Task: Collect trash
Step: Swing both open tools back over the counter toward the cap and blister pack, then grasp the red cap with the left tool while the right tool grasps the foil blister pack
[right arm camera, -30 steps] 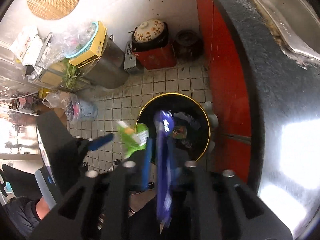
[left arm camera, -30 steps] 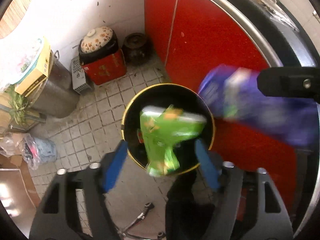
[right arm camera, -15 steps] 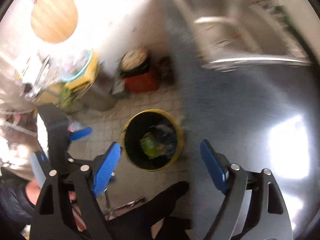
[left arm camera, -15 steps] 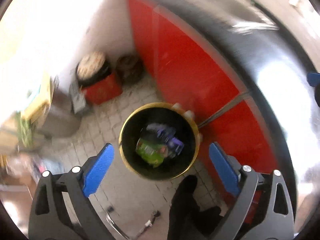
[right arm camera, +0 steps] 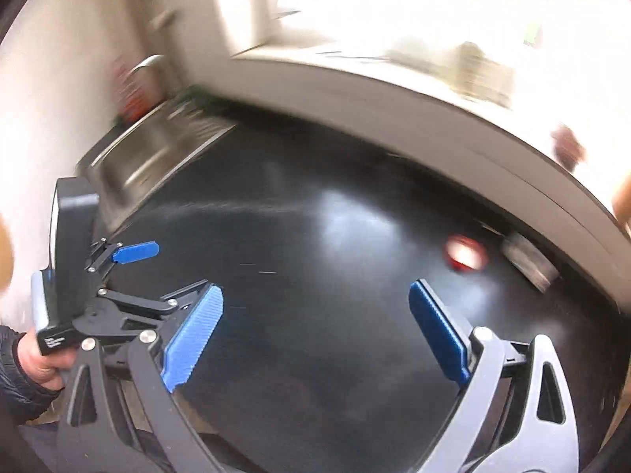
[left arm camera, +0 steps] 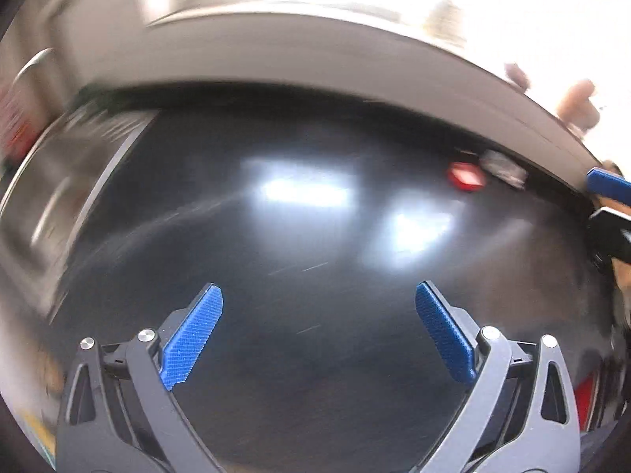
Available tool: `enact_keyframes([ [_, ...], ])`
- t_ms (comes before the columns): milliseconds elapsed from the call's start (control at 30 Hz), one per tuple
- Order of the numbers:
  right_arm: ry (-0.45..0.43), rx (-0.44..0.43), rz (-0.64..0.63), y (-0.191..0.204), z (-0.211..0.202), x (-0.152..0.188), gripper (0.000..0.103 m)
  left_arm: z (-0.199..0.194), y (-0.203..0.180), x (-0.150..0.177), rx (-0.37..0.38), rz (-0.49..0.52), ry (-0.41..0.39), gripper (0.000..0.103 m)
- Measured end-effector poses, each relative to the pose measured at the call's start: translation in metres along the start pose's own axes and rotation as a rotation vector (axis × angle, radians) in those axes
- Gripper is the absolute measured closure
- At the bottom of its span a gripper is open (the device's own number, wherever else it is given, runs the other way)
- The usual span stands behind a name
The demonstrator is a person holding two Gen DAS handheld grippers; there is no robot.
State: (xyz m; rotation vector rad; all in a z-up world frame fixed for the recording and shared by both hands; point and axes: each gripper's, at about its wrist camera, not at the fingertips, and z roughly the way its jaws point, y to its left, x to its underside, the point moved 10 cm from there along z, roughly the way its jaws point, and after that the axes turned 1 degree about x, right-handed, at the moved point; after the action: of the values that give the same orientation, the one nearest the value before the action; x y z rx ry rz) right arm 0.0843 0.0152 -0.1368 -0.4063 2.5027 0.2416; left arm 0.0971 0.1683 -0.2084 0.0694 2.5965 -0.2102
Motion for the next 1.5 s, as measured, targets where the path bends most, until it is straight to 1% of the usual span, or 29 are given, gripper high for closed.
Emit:
enact_keyframes([
  [33,-0.004,0.025,0.051,-0.032,-0.007,0.006,0.011,0.005,-0.029,-0.009,0.021,0.046,0.006,0.007],
  [133,-0.01,0.073,0.14,-0.097,-0.02,0.023,0.011,0.02,-0.092,-0.019,0.06,0.126,0.034,0.007],
  [200,-0.014,0.093,0.172,-0.127,-0.025,0.03,0.011,0.029,-0.118,-0.02,0.074,0.154,0.056,0.007],
  [233,-0.012,0.098,0.183,-0.14,-0.025,0.033,0.011,0.034,-0.138,-0.017,0.079,0.171,0.068,0.007],
  [333,-0.003,0.1,0.205,-0.17,-0.024,0.044,0.011,0.049,-0.166,-0.016,0.087,0.209,0.091,0.007],
  [433,0.007,0.086,0.201,-0.192,-0.018,0.048,0.011,0.065,-0.179,-0.022,0.066,0.247,0.104,0.007],
  [567,0.04,0.07,0.164,-0.223,0.011,0.047,0.011,0.093,-0.194,-0.037,0.044,0.268,0.112,0.008],
  [633,0.066,0.057,0.136,-0.241,0.033,0.044,0.011,0.113,-0.202,-0.044,0.027,0.277,0.126,0.008],
  [700,0.086,0.048,0.119,-0.255,0.052,0.041,0.011,0.129,-0.208,-0.05,0.021,0.281,0.126,0.008],
  [767,0.116,0.033,0.097,-0.275,0.079,0.037,0.011,0.152,-0.215,-0.06,0.02,0.288,0.115,0.008],
  [967,0.205,0.022,0.001,-0.319,0.157,0.028,0.011,0.212,-0.218,-0.078,0.003,0.278,0.141,0.008],
  [1000,0.222,0.023,-0.011,-0.324,0.168,0.028,0.011,0.221,-0.218,-0.079,0.004,0.272,0.148,0.011],
  [1033,0.235,0.018,-0.016,-0.328,0.177,0.028,0.011,0.228,-0.217,-0.081,0.003,0.267,0.153,0.016],
  [1100,0.244,0.01,-0.057,-0.33,0.192,0.025,0.011,0.238,-0.217,-0.082,0.006,0.265,0.159,0.019],
  [1133,0.243,0.01,-0.077,-0.33,0.195,0.025,0.011,0.242,-0.217,-0.082,0.009,0.265,0.161,0.019],
  [1233,0.243,0.007,-0.133,-0.327,0.208,0.023,0.011,0.244,-0.22,-0.087,0.006,0.298,0.122,0.02],
  [1300,0.246,0.001,-0.15,-0.326,0.216,0.022,0.015,0.247,-0.222,-0.091,0.01,0.304,0.107,0.02],
  [1333,0.233,0.003,-0.163,-0.325,0.218,0.021,0.017,0.248,-0.223,-0.093,0.012,0.304,0.097,0.022],
  [1367,0.22,-0.004,-0.168,-0.323,0.217,0.019,0.023,0.249,-0.224,-0.096,0.011,0.303,0.091,0.025],
  [1400,0.207,-0.008,-0.169,-0.322,0.216,0.016,0.028,0.249,-0.224,-0.099,0.008,0.301,0.085,0.032],
  [1433,0.207,-0.008,-0.166,-0.32,0.215,0.015,0.037,0.25,-0.226,-0.103,0.003,0.293,0.079,0.042],
  [1467,0.211,-0.012,-0.167,-0.317,0.214,0.015,0.042,0.25,-0.225,-0.105,-0.002,0.288,0.077,0.047],
  [1500,0.213,-0.015,-0.176,-0.314,0.213,0.016,0.044,0.25,-0.225,-0.107,-0.007,0.281,0.077,0.054],
])
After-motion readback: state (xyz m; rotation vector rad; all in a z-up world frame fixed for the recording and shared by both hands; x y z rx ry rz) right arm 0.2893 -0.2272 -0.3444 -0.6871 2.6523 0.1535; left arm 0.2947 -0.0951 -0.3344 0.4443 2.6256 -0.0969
